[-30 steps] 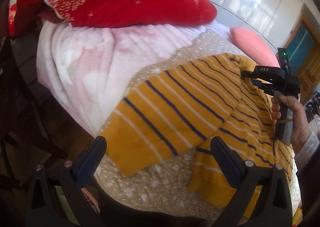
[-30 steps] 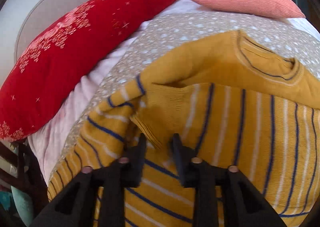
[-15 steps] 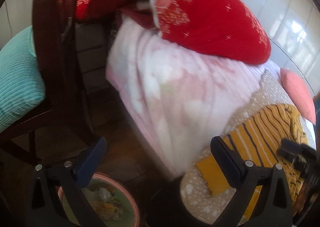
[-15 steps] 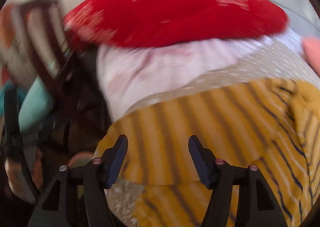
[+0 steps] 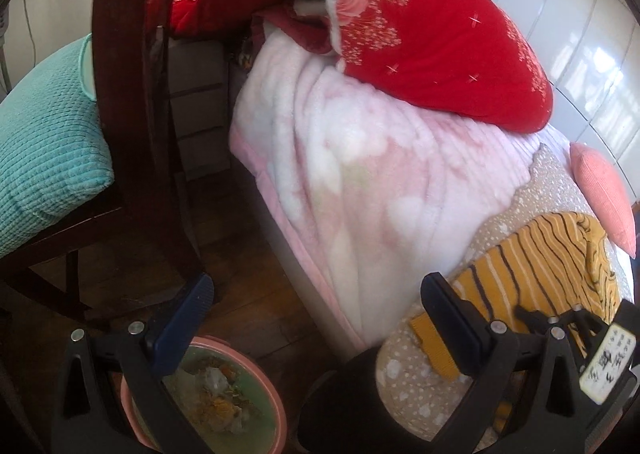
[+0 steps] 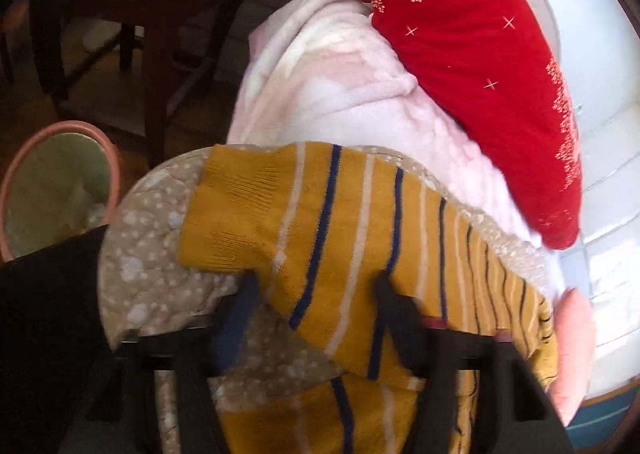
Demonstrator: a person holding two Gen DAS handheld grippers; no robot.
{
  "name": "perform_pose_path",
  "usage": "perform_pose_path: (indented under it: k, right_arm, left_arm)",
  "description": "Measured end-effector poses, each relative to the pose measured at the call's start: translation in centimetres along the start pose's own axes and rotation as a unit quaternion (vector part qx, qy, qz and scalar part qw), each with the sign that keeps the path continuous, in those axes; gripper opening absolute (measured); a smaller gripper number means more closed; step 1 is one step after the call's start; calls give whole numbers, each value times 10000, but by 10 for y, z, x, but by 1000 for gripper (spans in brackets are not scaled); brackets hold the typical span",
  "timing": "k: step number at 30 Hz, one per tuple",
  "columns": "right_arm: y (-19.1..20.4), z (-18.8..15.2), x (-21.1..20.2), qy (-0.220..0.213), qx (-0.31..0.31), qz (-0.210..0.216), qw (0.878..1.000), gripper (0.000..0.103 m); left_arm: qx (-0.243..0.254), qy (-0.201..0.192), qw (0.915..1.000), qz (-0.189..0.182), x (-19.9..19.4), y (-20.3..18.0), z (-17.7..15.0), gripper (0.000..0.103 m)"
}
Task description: Fold small clothes
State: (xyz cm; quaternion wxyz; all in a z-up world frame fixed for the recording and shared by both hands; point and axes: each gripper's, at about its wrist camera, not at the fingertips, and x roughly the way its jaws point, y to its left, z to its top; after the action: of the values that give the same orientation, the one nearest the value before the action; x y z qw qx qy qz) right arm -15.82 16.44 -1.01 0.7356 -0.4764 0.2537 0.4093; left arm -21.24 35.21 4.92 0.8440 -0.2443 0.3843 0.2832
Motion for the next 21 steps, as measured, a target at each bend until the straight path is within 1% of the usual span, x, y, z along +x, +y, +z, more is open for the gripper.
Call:
perform_pose_path:
  k: [1,2,3,5,6,7,8,9,11,12,13,15,16,17,18,19,20,21]
  right_arm:
    - [-12,2,-4,-93,347,256,9990,16]
    - [-24,2,-9,-202,701,400,9965,13]
    - [-36,1,-15,-346,1016,442,9932,11]
    - [-64,-4,-28,-606,1636,376,9840,9]
    - [-80,-10,-36,-731,1966,352,9771,9]
    - [-100,-19,-45,-871,2372,329,9670,9]
    - [-120,-29,-55,-989,2773,293,9552,8]
    - [-142,-42,-63,-1106,3190,232,9410,8]
    - [-187,-78,-81,-1310,4056,23,9046,8]
    - [-208,-100,-89,-1382,4476,-95,8834,8]
    - [-229,-126,-97,-1438,4913,-212,8588,8]
    - [-264,-187,-110,-1481,5785,-389,8012,8]
    - [-277,-221,-116,-1458,6207,-482,7689,9]
    - [-284,-252,-119,-1395,6540,-592,7412,9]
    - [-290,-283,-123,-1290,6817,-727,7165,9]
    - [-292,-312,-125,-1150,7040,-897,6951,9]
    - [-291,-338,-126,-980,7209,-1079,6775,9]
    - [-288,-362,-126,-781,7335,-1221,6640,10]
  left_arm:
    - [49,7,10000,-35,-1,-4,-1,103]
    - [117,-1,9999,-59,-3,-9,-2,103]
    - [177,-17,9998,-68,-5,-12,-3,103]
    - [308,-60,9995,-78,-11,-21,-4,103]
    - [361,-74,9993,-88,-13,-25,-4,103]
    - [413,-83,9991,-109,-15,-29,-5,103]
    - [467,-90,9988,-136,-17,-34,-6,103]
    - [515,-97,9985,-154,-19,-39,-7,103]
    - [627,-105,9978,-196,-23,-49,-9,103]
    - [682,-106,9974,-217,-24,-54,-11,103]
    - [752,-105,9968,-244,-26,-59,-13,103]
    - [900,-106,9954,-302,-28,-71,-16,103]
    - [981,-113,9946,-327,-29,-78,-19,103]
    - [1059,-118,9937,-353,-30,-85,-21,103]
    - [1139,-113,9927,-389,-31,-93,-22,103]
    - [1201,-100,9918,-422,-31,-99,-24,103]
    - [1279,-76,9907,-469,-30,-107,-25,103]
    - [1347,-51,9895,-515,-29,-114,-27,103]
